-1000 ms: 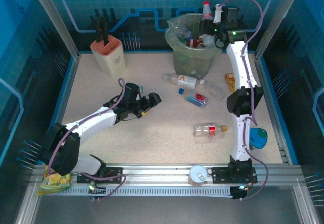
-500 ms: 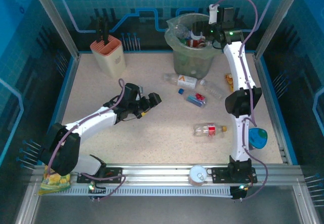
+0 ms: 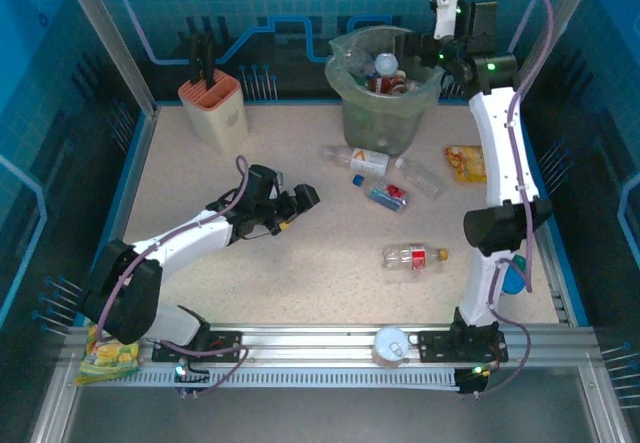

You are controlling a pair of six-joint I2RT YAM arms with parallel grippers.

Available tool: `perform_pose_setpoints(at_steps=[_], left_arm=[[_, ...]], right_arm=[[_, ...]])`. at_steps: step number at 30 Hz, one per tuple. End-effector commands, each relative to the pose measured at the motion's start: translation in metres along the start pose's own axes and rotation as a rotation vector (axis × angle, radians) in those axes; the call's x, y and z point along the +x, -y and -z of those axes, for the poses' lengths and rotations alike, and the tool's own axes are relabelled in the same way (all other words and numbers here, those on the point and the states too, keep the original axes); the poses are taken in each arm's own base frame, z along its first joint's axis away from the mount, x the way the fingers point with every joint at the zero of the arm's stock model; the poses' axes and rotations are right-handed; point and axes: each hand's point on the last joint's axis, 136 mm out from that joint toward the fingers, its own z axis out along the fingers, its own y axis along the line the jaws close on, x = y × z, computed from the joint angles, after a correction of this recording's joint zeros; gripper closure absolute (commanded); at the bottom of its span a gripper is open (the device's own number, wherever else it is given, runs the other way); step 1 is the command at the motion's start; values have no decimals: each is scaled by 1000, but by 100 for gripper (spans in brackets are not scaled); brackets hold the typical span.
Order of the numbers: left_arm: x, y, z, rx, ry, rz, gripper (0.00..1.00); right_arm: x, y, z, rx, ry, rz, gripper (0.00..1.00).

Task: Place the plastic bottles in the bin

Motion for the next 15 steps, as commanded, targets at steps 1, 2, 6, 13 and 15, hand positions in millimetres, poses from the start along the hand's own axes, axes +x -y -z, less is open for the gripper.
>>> perform_pose_setpoints(at_steps=[1, 2, 6, 13, 15], left_arm=[[-3, -4, -4, -3, 4, -10, 2], [-4, -5, -6, -3, 2, -9, 2], [-3, -2, -12, 11, -23, -17, 2], [-2, -5, -13, 9, -31, -32, 2], [-2, -7, -12, 7, -26, -28, 2]], right_arm=[[50, 18, 19, 95, -166, -131, 0], [61, 22, 24, 124, -200, -156, 0], [112, 46, 45, 266, -325, -246, 0], [195, 80, 35, 278, -440, -240, 0], [212, 90, 24, 264, -452, -213, 3]])
